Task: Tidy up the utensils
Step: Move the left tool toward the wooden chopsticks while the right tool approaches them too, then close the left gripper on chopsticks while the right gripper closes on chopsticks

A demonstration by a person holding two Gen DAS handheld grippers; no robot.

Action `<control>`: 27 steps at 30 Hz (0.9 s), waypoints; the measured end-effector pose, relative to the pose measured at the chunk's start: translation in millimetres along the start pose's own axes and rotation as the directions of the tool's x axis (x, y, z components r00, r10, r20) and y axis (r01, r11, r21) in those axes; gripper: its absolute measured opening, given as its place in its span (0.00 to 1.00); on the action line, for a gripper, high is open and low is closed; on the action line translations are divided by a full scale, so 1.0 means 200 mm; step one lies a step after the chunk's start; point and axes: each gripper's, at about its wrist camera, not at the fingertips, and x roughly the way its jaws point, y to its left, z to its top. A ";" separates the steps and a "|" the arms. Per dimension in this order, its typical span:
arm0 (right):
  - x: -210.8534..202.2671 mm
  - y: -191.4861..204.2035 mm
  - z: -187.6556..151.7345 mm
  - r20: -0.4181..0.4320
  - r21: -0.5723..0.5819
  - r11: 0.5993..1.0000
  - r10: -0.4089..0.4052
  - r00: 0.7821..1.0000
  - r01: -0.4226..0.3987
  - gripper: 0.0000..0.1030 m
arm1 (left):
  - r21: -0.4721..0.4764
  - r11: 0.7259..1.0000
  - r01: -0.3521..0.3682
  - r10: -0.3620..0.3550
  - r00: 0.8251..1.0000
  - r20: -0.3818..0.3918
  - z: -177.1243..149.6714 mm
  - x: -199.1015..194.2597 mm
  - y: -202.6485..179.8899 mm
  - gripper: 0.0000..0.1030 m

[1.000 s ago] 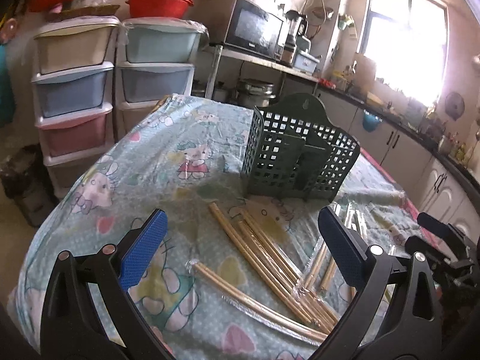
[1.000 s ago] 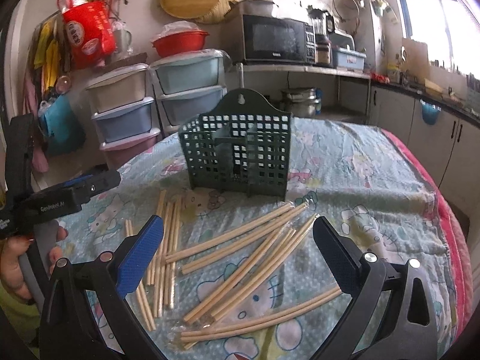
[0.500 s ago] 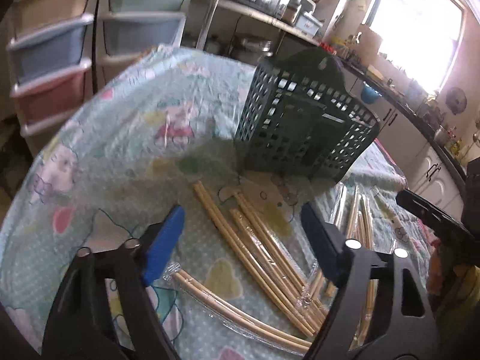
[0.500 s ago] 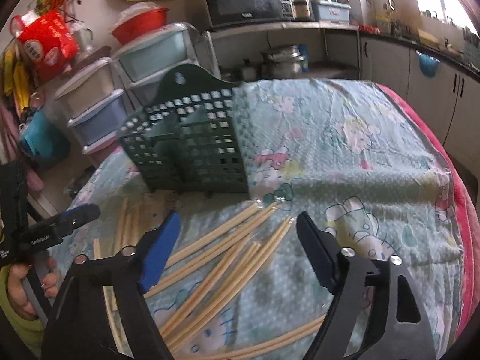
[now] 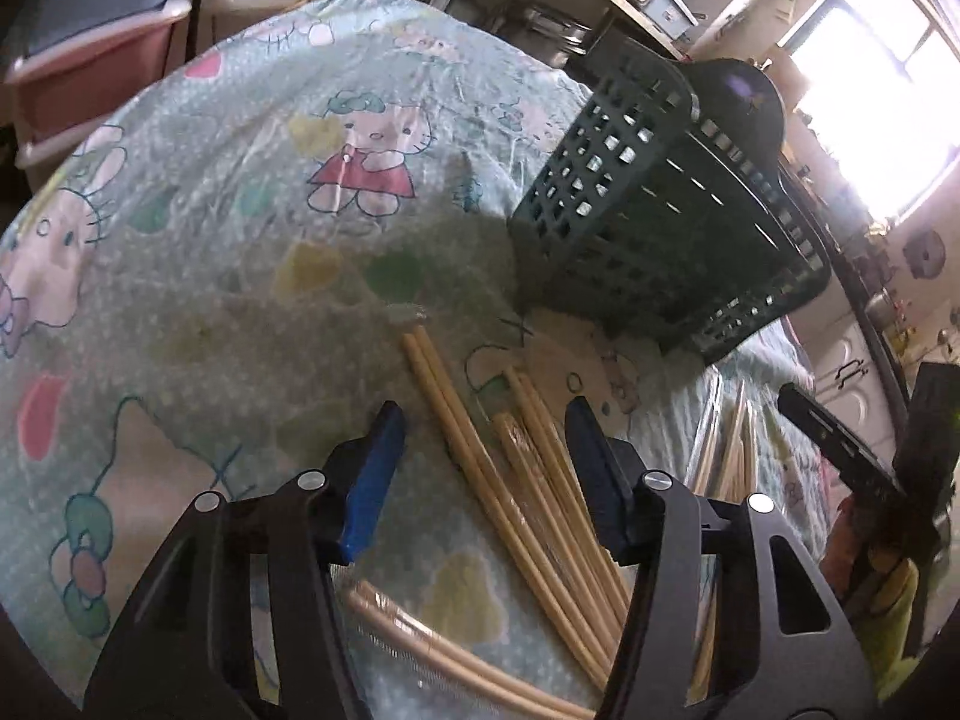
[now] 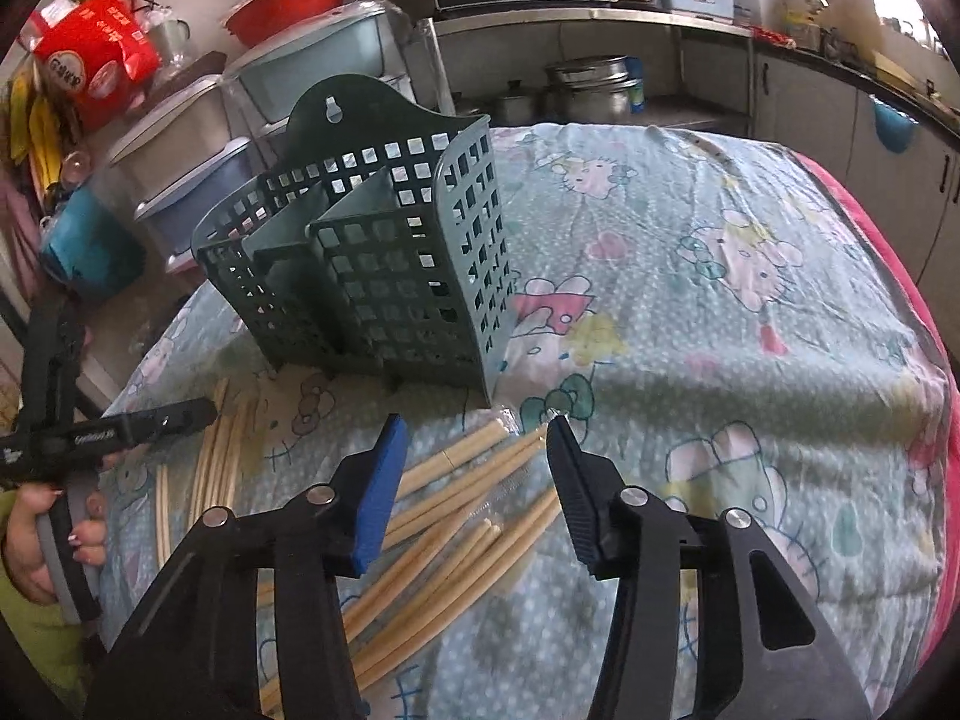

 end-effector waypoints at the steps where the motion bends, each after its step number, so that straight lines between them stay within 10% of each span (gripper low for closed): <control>1: 0.01 -0.01 0.01 -0.008 0.004 1.000 0.005 1.000 -0.005 0.44 | -0.006 1.000 0.000 0.000 1.000 0.000 0.01 0.01 0.01 0.47; 14: 0.20 -0.17 0.05 -0.120 0.081 0.996 0.041 0.992 -0.032 0.40 | -0.051 0.999 0.010 -0.009 1.000 0.014 0.10 0.07 0.04 0.46; 22: 0.22 -0.24 0.06 -0.104 0.132 0.989 0.079 0.991 -0.065 0.06 | -0.071 0.997 -0.037 0.039 0.999 0.026 0.13 0.09 0.09 0.18; 27: 0.13 -0.24 0.07 -0.041 0.134 0.987 0.089 0.995 -0.083 0.05 | -0.062 0.997 -0.053 0.055 0.998 0.029 0.14 0.09 0.10 0.11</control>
